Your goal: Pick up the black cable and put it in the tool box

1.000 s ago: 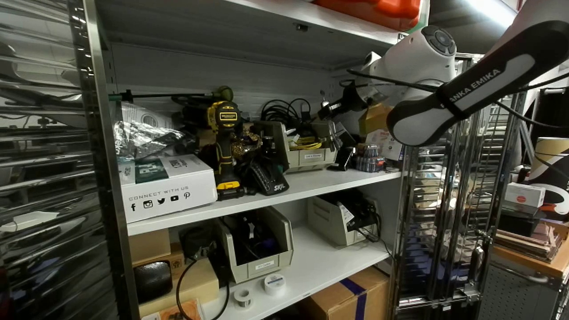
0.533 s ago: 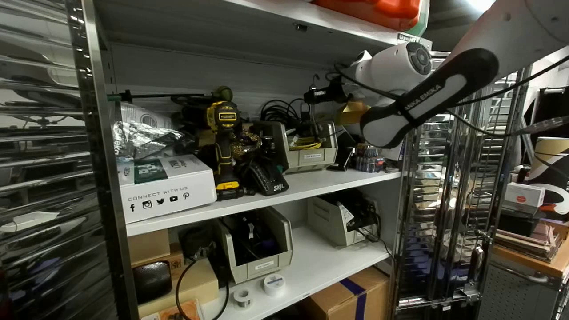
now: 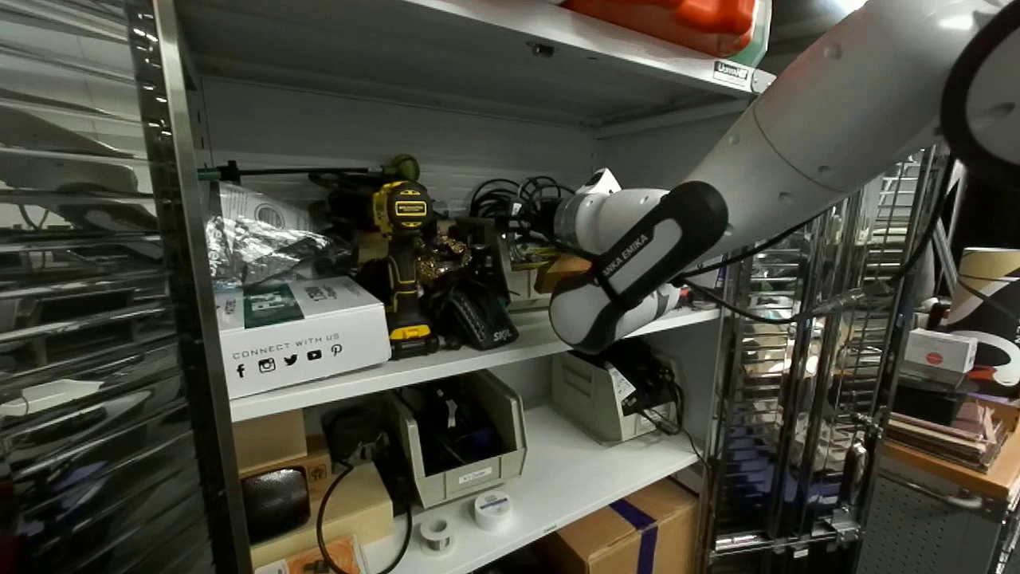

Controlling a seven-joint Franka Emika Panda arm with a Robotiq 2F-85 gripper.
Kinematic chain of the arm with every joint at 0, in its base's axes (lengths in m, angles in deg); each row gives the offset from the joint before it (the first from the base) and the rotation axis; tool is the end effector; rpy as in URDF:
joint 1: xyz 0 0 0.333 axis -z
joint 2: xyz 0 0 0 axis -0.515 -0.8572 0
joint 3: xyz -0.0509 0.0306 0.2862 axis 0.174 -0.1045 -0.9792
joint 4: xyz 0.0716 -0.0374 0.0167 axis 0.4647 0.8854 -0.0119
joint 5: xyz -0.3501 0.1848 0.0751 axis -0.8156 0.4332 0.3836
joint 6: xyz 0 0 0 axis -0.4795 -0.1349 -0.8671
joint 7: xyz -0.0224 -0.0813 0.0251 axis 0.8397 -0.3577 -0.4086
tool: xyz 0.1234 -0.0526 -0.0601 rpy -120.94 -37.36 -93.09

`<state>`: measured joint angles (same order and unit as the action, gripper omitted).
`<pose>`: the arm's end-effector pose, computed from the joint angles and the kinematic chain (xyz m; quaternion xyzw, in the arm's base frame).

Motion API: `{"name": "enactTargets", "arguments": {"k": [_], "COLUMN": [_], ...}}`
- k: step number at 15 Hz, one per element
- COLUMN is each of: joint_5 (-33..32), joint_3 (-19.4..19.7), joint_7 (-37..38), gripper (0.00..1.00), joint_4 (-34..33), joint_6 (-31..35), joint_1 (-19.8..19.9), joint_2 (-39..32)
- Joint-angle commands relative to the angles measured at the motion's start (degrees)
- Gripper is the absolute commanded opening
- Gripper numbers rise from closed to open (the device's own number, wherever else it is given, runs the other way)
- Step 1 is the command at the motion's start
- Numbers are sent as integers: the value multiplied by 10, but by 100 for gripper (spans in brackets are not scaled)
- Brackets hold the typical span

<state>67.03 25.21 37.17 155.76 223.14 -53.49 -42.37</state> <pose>0.7163 0.0761 0.4488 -0.7119 -0.0348 -0.7006 0.0338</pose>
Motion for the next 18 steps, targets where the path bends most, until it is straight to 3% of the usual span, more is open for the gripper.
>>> {"name": "enactTargets", "arguments": {"k": [1, 5, 6, 12, 18], "joint_5": [41, 82, 83, 111, 139], "joint_3": [-99, -141, -105, -95, -46], "joint_7": [-105, -178, -165, -189, -262], "gripper": [71, 98, 100, 100, 100], "joint_4": [-19, -24, -24, 4, 92], "joint_6": [34, 32, 26, -62, -193], "joint_1": [55, 92, 67, 48, 15], "joint_2": [-2, 16, 20, 99, 214]}}
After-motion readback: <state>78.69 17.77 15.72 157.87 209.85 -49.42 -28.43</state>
